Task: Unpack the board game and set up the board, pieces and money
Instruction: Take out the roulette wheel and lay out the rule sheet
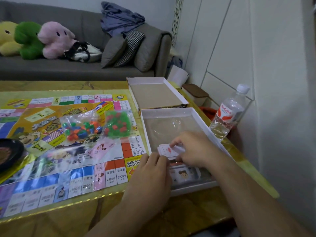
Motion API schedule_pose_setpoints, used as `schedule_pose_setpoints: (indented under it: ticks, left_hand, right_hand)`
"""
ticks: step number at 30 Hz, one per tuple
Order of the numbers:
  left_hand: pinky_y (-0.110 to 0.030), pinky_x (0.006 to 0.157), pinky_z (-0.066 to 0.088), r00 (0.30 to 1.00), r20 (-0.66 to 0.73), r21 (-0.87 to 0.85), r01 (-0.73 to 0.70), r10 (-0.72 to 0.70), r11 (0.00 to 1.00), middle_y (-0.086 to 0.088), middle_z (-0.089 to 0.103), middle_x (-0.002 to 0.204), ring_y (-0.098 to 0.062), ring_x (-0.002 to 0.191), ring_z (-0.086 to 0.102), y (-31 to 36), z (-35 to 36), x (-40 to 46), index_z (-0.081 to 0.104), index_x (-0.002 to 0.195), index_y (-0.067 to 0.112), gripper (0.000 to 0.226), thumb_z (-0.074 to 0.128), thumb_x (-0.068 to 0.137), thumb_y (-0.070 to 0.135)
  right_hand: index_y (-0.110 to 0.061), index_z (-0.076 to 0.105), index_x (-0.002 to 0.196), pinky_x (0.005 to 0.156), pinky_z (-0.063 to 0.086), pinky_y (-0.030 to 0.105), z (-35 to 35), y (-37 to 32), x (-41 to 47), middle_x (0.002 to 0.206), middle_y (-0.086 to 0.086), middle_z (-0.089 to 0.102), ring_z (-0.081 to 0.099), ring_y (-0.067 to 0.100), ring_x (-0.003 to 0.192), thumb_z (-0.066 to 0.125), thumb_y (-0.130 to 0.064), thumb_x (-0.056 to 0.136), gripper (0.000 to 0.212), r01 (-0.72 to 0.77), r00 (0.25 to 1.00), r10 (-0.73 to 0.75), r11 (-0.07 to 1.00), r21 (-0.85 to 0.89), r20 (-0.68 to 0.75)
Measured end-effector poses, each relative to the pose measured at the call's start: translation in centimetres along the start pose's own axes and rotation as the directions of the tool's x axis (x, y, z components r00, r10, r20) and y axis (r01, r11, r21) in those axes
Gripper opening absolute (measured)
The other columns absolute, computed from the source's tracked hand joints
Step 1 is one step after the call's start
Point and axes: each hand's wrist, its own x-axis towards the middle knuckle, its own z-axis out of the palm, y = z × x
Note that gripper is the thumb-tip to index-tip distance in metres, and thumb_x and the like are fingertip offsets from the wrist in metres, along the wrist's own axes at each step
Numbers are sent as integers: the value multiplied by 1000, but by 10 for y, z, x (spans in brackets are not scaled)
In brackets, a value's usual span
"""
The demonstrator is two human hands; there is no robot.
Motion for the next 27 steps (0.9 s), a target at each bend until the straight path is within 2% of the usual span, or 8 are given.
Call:
schedule_pose_setpoints:
  ticks: [3, 7, 14, 19, 23, 27]
  left_hand:
    - [-25, 107, 38, 1000, -4, -5, -1, 1, 1000, 14, 42, 135, -7, 120, 32, 1, 0, -1, 44, 135, 34, 28, 34, 109, 38]
    - [-24, 106, 35, 1000, 2, -2, -3, 3, 1000, 14, 41, 135, -7, 119, 32, 3, -2, -2, 44, 136, 33, 29, 34, 109, 38]
    - [-27, 109, 37, 1000, 11, 5, -18, 18, 1000, 12, 43, 138, -9, 123, 34, 1, -4, -3, 44, 139, 30, 31, 34, 110, 36]
    - [-28, 110, 38, 1000, 15, -2, -21, 21, 1000, 11, 44, 137, -10, 123, 36, 0, -4, -2, 46, 137, 29, 30, 35, 110, 35]
    - [-30, 109, 41, 1000, 5, 1, -28, 28, 1000, 10, 44, 135, -10, 122, 36, -1, -5, -2, 46, 134, 28, 28, 36, 109, 35]
    - [-29, 108, 40, 999, 9, 16, -32, 32, 999, 10, 45, 135, -11, 122, 37, -1, -6, -3, 46, 134, 29, 28, 36, 109, 36]
  right_hand:
    - [-39, 69, 132, 92, 53, 33, 2, -7, 2, 138, -5, 63, 61, 21, 117, 88, -27, 83, 53, 28, 999, -30, 995, -94, -20]
    - [-34, 71, 120, 89, 53, 31, 5, -17, 4, 126, -3, 63, 61, 21, 107, 85, -24, 84, 39, 94, 992, -114, 961, -261, -60]
    - [-35, 74, 121, 87, 51, 29, 8, -10, -2, 120, -8, 67, 60, 15, 103, 79, -26, 89, 34, 181, 970, -213, 955, -234, -118]
    - [-35, 70, 127, 91, 51, 30, 13, -5, -4, 123, -13, 68, 58, 12, 108, 74, -31, 93, 35, 277, 944, -312, 928, -248, -112]
    - [-35, 70, 128, 95, 54, 34, 10, -1, -8, 121, -13, 70, 60, 12, 109, 67, -33, 98, 31, 280, 937, -310, 942, -187, -160]
    - [-39, 71, 125, 92, 56, 35, 9, 2, -4, 117, -17, 69, 60, 9, 106, 65, -31, 98, 29, 243, 932, -284, 950, -194, -223]
